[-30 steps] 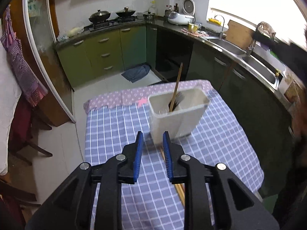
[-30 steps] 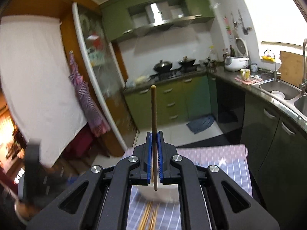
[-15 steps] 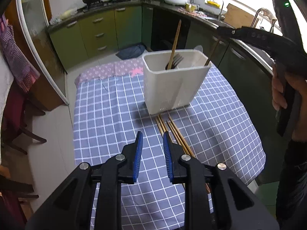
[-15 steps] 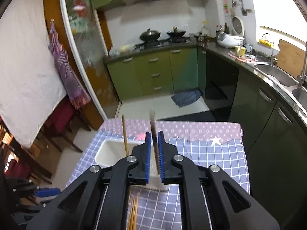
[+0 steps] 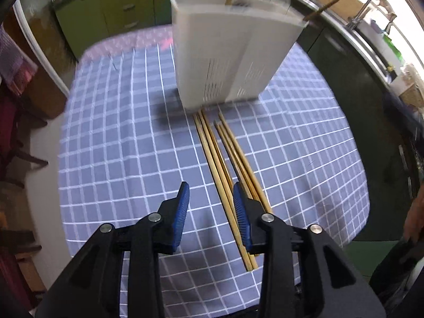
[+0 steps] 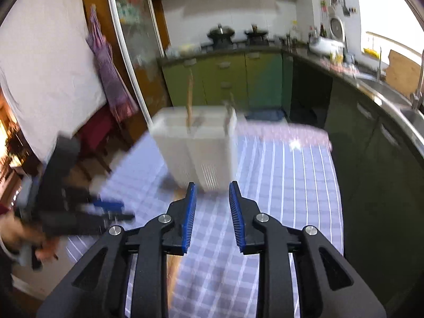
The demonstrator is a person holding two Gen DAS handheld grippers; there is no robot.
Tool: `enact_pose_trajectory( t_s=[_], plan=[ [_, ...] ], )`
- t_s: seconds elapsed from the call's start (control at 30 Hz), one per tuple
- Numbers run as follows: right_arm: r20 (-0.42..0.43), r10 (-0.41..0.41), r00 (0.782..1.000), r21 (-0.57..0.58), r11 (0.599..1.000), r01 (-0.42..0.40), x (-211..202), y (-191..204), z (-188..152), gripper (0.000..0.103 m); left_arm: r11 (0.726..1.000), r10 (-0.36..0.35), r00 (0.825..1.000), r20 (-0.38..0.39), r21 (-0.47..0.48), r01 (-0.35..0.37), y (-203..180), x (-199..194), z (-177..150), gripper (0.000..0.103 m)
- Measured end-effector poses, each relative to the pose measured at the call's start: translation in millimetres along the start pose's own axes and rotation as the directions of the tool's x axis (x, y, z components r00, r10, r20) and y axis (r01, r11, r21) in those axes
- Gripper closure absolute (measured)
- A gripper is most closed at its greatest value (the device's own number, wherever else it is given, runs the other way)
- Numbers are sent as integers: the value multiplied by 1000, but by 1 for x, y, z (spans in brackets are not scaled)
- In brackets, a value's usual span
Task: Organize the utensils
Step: 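Grasp another chopstick with the left tool while the right tool returns to the chopsticks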
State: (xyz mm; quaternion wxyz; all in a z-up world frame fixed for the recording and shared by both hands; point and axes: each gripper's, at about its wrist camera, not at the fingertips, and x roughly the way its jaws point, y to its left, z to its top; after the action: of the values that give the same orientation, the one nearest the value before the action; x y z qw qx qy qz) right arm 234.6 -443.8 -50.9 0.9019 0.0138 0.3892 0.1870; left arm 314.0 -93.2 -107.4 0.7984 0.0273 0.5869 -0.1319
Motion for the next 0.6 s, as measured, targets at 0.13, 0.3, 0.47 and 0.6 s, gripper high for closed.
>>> enact_pose_trajectory(
  t_s=[0.13,0.3,0.47,0.6],
  plan=[
    [-115,-10,993,37,999,15,36,-18,-38,77,998,7,999,-52,-57,-10,1,32,9,70],
    [-176,11,984,75,997,2,60,-32,-63,77,994,30,994,-103,-99,-40,3,58,19,75],
    [-177,28,984,80,997,-13,63,-34,-60,71,991,66,990,-125,-106,-80,3,71,25,79],
    [-175,36,984,81,996,-22,60,-31,-61,69,991,74,988,-135,-100,-88,-1,77,28,80]
  ],
)
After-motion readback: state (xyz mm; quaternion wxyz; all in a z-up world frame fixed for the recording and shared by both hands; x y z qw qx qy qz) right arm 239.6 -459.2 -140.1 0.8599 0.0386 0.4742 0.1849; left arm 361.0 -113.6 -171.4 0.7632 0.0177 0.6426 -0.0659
